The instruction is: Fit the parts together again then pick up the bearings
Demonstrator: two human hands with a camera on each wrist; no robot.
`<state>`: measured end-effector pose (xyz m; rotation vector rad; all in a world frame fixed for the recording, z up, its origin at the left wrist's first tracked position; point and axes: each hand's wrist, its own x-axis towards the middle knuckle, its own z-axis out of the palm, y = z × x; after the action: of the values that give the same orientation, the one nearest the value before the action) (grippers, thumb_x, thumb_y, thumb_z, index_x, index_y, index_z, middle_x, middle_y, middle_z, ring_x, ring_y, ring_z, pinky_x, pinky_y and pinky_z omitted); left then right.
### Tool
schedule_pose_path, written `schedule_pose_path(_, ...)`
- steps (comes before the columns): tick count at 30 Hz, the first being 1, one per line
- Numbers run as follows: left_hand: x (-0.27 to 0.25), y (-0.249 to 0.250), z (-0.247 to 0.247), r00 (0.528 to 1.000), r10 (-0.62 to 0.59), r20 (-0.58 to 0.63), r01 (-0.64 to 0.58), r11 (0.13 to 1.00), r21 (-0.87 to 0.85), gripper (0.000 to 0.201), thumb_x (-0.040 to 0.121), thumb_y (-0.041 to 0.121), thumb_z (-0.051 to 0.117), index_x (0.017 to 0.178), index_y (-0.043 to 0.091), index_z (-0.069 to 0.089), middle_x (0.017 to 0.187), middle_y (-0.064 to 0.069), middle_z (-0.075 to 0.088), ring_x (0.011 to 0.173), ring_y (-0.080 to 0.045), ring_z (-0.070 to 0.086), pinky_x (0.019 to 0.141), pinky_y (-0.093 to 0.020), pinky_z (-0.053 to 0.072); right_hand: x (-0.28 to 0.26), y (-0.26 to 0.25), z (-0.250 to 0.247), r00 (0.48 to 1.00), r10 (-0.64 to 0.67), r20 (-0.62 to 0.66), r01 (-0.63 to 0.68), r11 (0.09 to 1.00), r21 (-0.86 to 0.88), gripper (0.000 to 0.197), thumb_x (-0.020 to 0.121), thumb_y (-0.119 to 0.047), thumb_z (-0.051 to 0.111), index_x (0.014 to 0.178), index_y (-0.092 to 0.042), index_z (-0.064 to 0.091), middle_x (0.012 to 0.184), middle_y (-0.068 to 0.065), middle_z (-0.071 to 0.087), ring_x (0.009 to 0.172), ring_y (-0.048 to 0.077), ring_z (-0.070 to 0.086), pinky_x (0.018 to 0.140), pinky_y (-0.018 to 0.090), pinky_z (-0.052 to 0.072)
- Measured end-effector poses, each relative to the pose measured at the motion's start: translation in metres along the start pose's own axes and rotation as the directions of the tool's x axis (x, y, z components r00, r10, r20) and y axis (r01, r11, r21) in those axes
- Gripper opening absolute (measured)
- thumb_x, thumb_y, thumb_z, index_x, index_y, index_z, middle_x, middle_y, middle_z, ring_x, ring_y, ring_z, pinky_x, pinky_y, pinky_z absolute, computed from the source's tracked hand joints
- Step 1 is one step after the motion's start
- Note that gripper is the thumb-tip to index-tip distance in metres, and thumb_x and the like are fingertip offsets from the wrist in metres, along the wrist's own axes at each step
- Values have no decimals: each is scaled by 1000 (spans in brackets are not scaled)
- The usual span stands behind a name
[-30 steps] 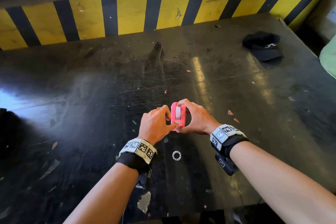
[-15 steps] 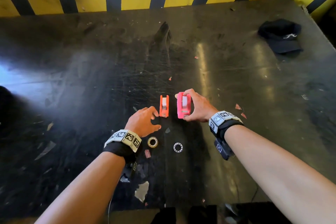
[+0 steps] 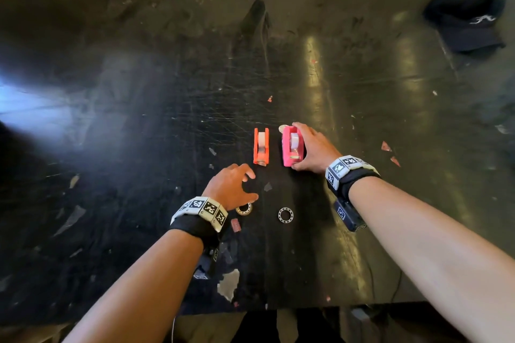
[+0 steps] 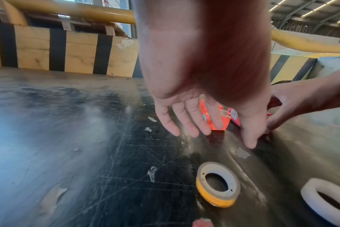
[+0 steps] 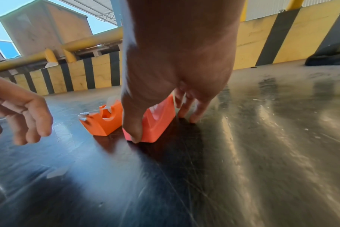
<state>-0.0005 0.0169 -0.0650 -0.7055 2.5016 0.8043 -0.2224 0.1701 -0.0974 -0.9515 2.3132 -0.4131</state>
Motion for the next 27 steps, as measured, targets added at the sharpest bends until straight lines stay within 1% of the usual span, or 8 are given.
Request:
schedule_pose_path(5,-1,-4,13,989,-23,148,1,990,143,72,71,46,87,132,33,51,127,1,55,118,-21,58,100,-45,54,-23,-21,0,999,0,-46,-5,992,-123,136,68,-51,93,166,-35,0,172,8,13,155,40,22,121,59,32)
schedule_pose_path(7,-1,-6,19,986,-31,164,1,984,176,74,70,44,88,132,33,50,128,0,53,119,-22,57,100,-46,54,-47,-30,10,971,-151,-185,117,976,-184,112,74,-62,80,163,-29,21,162,9,31,146,36,36,120,57,35)
schedule_pose_path(9,-2,-8,22,988,-18,154,-11,983,183,74,69,41,88,131,32,50,128,-1,52,118,-23,56,98,-46,55,-67,-35,24,931,-295,-214,246,941,-231,78,77,-64,70,142,-26,49,137,4,50,125,28,53,109,51,44)
schedule_pose_path(11,-3,-10,23,987,-7,158,-20,985,170,72,71,36,87,131,31,49,126,-1,52,115,-22,56,97,-44,56,-81,-37,35,950,-313,-7,305,932,-198,58,79,-64,73,121,-28,56,118,-4,55,107,19,56,98,46,49)
schedule_pose_path(13,-4,-14,24,989,-2,145,-21,987,159,66,73,32,86,128,30,49,123,-1,53,110,-21,59,95,-41,57,-90,-39,43,924,-241,295,305,933,-190,60,76,-61,82,119,-29,56,115,-5,54,105,17,55,92,40,51)
schedule_pose_path(15,-6,-17,25,993,0,118,-18,989,147,57,75,32,85,122,29,52,118,-1,54,103,-19,61,92,-39,57,-94,-38,50,896,-182,404,288,932,-220,61,75,-52,88,121,-27,56,117,-4,52,106,18,56,83,36,49)
schedule_pose_path(22,-5,-29,13,994,14,107,-20,998,53,48,77,34,84,117,27,59,115,-1,57,102,-20,63,93,-39,58,-80,-53,40,893,-155,422,250,951,-179,36,81,-33,84,104,-29,58,111,-4,55,104,20,61,82,36,56)
schedule_pose_path(27,9,-49,-27,1000,-8,-15,8,1000,-15,39,76,32,84,109,25,65,111,-3,61,99,-22,65,89,-40,59,-43,-105,12,927,-290,239,329,934,-140,23,85,-32,81,99,-21,66,104,-2,63,93,20,65,80,39,58)
